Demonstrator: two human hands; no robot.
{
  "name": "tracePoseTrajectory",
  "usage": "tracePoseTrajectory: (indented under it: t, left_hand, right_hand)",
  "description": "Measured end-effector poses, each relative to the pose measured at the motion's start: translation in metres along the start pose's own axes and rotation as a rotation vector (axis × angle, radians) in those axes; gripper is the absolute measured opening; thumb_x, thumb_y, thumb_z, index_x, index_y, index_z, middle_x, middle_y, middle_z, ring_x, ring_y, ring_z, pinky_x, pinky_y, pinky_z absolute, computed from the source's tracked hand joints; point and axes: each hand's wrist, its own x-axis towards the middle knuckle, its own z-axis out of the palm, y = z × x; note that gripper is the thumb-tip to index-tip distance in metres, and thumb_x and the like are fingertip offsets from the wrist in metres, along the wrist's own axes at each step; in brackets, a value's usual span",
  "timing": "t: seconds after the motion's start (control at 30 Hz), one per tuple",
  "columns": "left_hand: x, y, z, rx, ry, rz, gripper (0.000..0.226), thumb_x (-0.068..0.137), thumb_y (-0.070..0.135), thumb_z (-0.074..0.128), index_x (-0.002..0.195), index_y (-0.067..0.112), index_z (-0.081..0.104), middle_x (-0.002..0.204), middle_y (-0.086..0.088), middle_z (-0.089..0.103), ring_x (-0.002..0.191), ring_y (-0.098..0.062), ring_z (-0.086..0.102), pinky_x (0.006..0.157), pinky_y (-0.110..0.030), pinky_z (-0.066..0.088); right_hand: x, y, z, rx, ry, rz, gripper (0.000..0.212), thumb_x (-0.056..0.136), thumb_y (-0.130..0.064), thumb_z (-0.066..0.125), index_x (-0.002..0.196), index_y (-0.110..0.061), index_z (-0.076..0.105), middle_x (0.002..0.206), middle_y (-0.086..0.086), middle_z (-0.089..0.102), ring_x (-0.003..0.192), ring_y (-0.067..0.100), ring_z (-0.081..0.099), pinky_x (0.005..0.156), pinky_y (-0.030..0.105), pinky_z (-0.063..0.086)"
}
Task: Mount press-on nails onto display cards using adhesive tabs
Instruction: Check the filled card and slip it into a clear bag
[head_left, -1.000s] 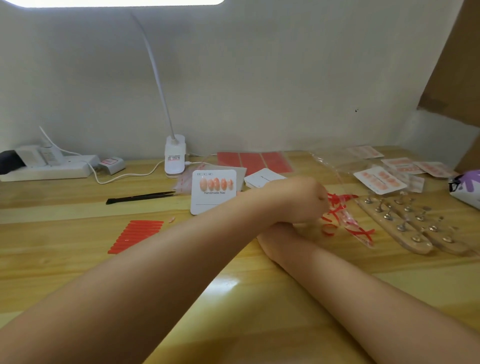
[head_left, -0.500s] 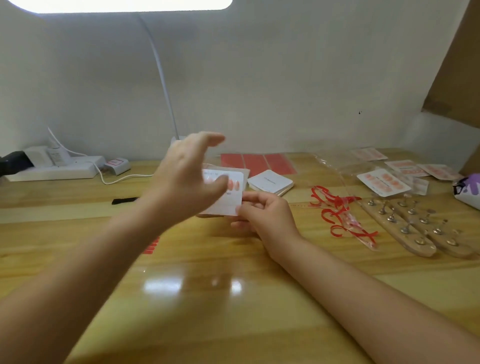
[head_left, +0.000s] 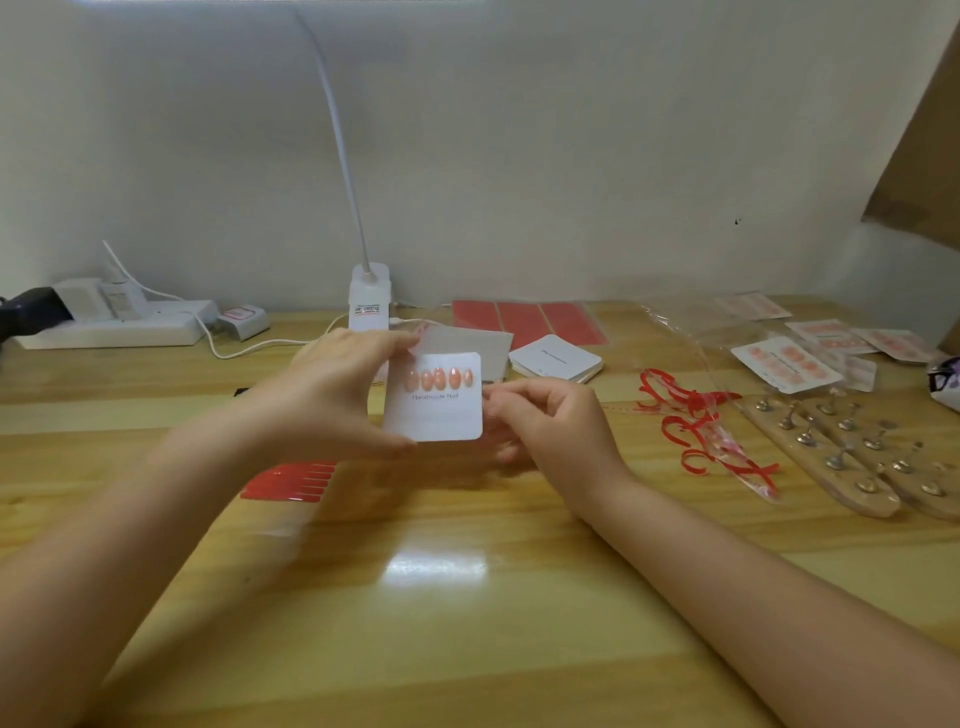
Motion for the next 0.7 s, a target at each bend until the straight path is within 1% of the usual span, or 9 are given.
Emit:
tracePoseTrajectory:
  t: [0.1, 0.13, 0.2, 0.27, 0.33, 0.4, 0.53, 0.63, 0.7]
  left_hand:
    - [-0.003, 0.000, -0.012, -0.038, -0.275, -0.063, 0.082, 0.057, 0.058, 0.082, 0.128, 0.049, 0.042, 0.117, 0.033, 0.041, 0.107, 0.005, 0.043, 0.084, -0.013, 0.037]
    - [-0.003, 0.003, -0.013, -0.040, -0.354, -0.068, 0.079, 0.055, 0.062, 0.081, 0.124, 0.051, 0.043, 0.112, 0.035, 0.040, 0.103, 0.006, 0.044, 0.079, -0.012, 0.037]
    - [-0.004, 0.010, -0.009, -0.013, -0.451, -0.071, 0.078, 0.054, 0.067, 0.079, 0.122, 0.052, 0.044, 0.112, 0.034, 0.039, 0.104, 0.004, 0.044, 0.081, -0.015, 0.038]
    - [-0.003, 0.016, -0.001, 0.006, -0.481, -0.064, 0.080, 0.055, 0.069, 0.078, 0.124, 0.049, 0.045, 0.120, 0.028, 0.039, 0.112, 0.000, 0.040, 0.091, -0.020, 0.039]
    - [-0.003, 0.021, 0.007, -0.003, -0.457, -0.057, 0.083, 0.056, 0.068, 0.078, 0.129, 0.044, 0.045, 0.126, 0.024, 0.038, 0.117, -0.003, 0.038, 0.096, -0.023, 0.038]
    - [-0.002, 0.023, 0.013, 0.003, -0.419, -0.042, 0.089, 0.057, 0.069, 0.077, 0.134, 0.039, 0.045, 0.130, 0.020, 0.038, 0.119, -0.006, 0.037, 0.103, -0.029, 0.037]
    - [-0.001, 0.027, 0.015, -0.035, -0.319, -0.016, 0.095, 0.052, 0.072, 0.070, 0.135, 0.029, 0.052, 0.130, 0.013, 0.046, 0.120, -0.010, 0.041, 0.105, -0.034, 0.038]
    - [0.000, 0.019, 0.006, -0.191, -0.129, -0.024, 0.086, 0.046, 0.080, 0.058, 0.114, 0.028, 0.069, 0.110, 0.015, 0.061, 0.102, -0.006, 0.055, 0.087, -0.030, 0.047]
    - [0.001, 0.014, 0.007, -0.259, 0.048, -0.042, 0.063, 0.053, 0.079, 0.056, 0.092, 0.032, 0.072, 0.090, 0.018, 0.065, 0.084, -0.001, 0.058, 0.068, -0.022, 0.045]
  right_hand:
    - [0.006, 0.005, -0.012, -0.404, 0.177, -0.131, 0.011, 0.087, -0.022, 0.061, 0.080, -0.024, 0.069, 0.063, -0.005, 0.066, 0.059, 0.011, 0.061, 0.056, 0.031, 0.050]
    - [0.008, 0.006, -0.016, -0.512, 0.209, -0.161, 0.008, 0.086, -0.022, 0.061, 0.082, -0.026, 0.067, 0.060, -0.008, 0.061, 0.061, 0.012, 0.058, 0.055, 0.029, 0.045]
    - [0.012, 0.010, -0.021, -0.657, 0.222, -0.173, 0.005, 0.085, -0.023, 0.062, 0.086, -0.027, 0.063, 0.061, -0.011, 0.053, 0.073, 0.015, 0.054, 0.060, 0.027, 0.037]
    - [0.016, 0.014, -0.023, -0.794, 0.197, -0.136, 0.015, 0.083, -0.029, 0.061, 0.097, -0.024, 0.063, 0.076, -0.015, 0.051, 0.094, 0.019, 0.050, 0.072, 0.029, 0.040]
    - [0.019, 0.017, -0.023, -0.905, 0.168, -0.068, 0.033, 0.083, -0.039, 0.060, 0.112, -0.023, 0.061, 0.097, -0.009, 0.053, 0.108, 0.021, 0.046, 0.087, 0.032, 0.042]
    - [0.021, 0.019, -0.022, -0.956, 0.155, -0.004, 0.045, 0.084, -0.047, 0.057, 0.122, -0.022, 0.057, 0.114, -0.003, 0.055, 0.117, 0.023, 0.043, 0.096, 0.034, 0.040]
    - [0.025, 0.020, -0.023, -1.044, 0.107, 0.035, 0.048, 0.089, -0.053, 0.052, 0.125, -0.022, 0.060, 0.124, 0.004, 0.055, 0.121, 0.028, 0.042, 0.098, 0.037, 0.038]
    - [0.026, 0.020, -0.024, -1.083, 0.051, 0.027, 0.047, 0.090, -0.056, 0.052, 0.125, -0.027, 0.063, 0.125, 0.006, 0.054, 0.121, 0.029, 0.040, 0.098, 0.037, 0.036]
    - [0.026, 0.019, -0.026, -1.053, 0.044, 0.034, 0.048, 0.089, -0.057, 0.055, 0.126, -0.028, 0.062, 0.125, 0.006, 0.054, 0.122, 0.029, 0.040, 0.098, 0.036, 0.036]
